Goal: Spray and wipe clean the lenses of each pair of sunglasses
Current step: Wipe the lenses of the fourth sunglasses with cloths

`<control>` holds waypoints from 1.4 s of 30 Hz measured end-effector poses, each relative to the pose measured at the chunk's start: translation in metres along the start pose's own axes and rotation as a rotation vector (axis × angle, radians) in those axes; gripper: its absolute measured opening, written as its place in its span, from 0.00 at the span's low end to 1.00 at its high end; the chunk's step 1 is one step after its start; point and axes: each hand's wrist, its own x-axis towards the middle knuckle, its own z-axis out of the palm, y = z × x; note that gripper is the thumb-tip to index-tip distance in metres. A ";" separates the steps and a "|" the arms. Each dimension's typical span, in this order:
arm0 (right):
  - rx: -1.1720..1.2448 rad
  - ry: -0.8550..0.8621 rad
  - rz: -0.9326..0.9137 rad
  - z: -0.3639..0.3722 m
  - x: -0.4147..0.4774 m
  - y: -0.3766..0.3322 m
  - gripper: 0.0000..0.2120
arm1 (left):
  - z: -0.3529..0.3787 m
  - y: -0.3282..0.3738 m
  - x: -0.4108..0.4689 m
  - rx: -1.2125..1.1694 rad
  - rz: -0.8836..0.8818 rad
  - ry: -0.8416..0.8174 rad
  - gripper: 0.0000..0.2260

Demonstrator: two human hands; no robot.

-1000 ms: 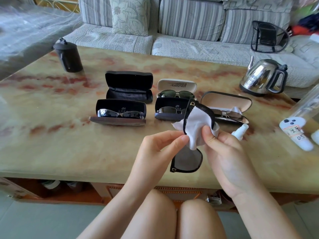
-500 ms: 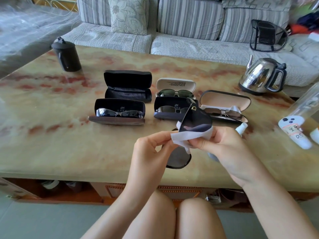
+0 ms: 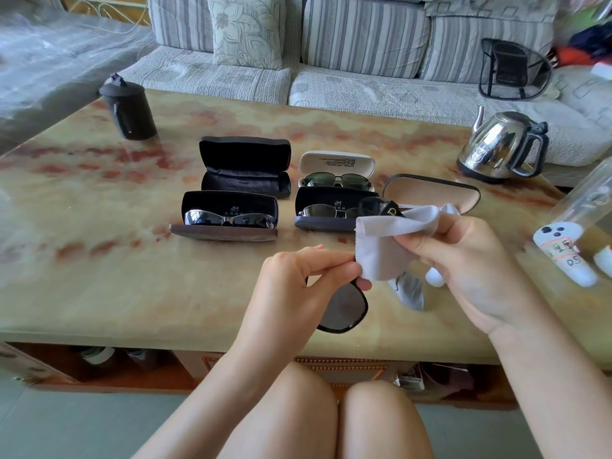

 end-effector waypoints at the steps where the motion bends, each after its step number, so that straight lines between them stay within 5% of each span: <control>1: 0.001 0.038 0.003 0.003 0.001 0.000 0.09 | 0.001 0.000 0.000 0.002 0.002 -0.007 0.10; 8: -0.161 0.102 -0.124 0.028 0.002 0.013 0.09 | 0.002 -0.003 -0.001 -0.017 -0.028 0.082 0.10; 13: -0.324 0.087 -0.104 0.026 -0.004 0.021 0.21 | 0.004 -0.008 -0.005 -0.030 -0.066 0.066 0.09; 17: -0.314 0.110 -0.147 0.024 -0.001 0.016 0.09 | 0.006 -0.007 -0.006 -0.020 -0.065 0.042 0.10; 26: -0.360 0.295 -0.212 0.028 0.006 0.016 0.36 | 0.008 -0.004 -0.006 -0.068 -0.003 0.064 0.09; 36: -0.123 0.249 -0.059 0.017 -0.011 0.039 0.43 | 0.008 -0.005 -0.005 -0.144 -0.023 0.106 0.09; 38: -0.067 0.228 -0.009 0.017 -0.016 0.041 0.39 | 0.008 -0.004 -0.006 -0.142 -0.020 0.120 0.10; 42: 0.043 0.116 0.069 0.031 -0.028 0.041 0.12 | 0.008 -0.003 -0.005 -0.148 -0.039 0.190 0.15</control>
